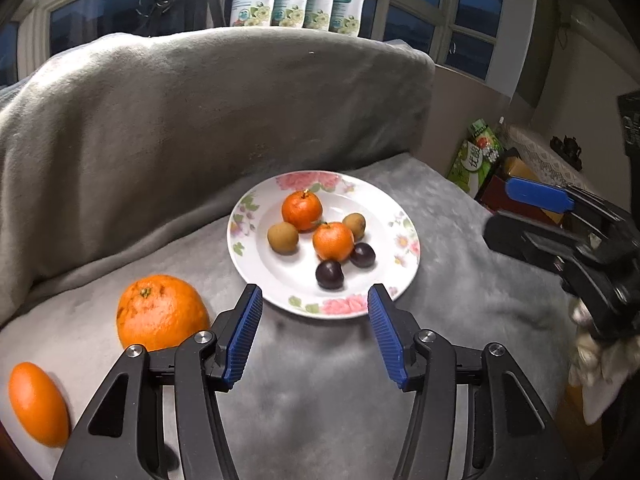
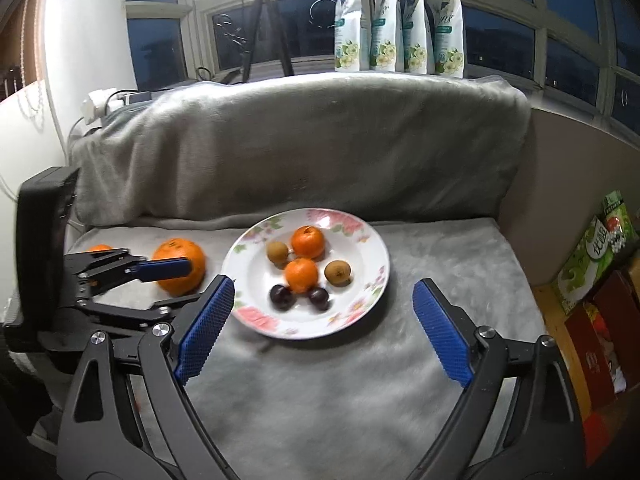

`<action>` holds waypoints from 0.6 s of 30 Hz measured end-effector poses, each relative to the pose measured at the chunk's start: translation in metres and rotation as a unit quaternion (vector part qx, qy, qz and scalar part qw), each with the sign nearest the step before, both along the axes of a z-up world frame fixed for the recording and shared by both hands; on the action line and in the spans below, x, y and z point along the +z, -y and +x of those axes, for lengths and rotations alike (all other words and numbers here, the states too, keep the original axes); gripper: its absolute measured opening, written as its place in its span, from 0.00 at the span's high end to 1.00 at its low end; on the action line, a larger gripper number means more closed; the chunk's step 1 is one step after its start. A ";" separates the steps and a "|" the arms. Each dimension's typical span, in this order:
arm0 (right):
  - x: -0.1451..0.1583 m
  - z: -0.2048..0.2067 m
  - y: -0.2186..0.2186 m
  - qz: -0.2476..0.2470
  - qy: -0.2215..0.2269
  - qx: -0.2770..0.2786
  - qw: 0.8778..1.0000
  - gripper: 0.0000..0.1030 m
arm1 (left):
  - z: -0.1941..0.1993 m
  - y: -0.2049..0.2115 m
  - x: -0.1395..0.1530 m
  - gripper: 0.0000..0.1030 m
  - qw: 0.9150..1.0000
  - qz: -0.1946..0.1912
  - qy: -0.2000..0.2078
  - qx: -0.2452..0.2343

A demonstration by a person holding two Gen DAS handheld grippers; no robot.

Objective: Organize fruits
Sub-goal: 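Pull both open grippers back from the plate toward the loose fruits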

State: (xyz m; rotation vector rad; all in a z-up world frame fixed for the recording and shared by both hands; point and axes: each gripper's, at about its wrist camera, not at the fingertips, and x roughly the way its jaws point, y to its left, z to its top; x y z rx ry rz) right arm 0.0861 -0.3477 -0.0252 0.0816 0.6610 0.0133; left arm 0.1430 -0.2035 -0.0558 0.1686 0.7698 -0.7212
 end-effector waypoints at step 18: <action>0.012 -0.083 -0.028 -0.020 0.030 0.019 0.999 0.10 | -0.042 -0.028 0.022 0.42 0.997 0.020 0.030 0.075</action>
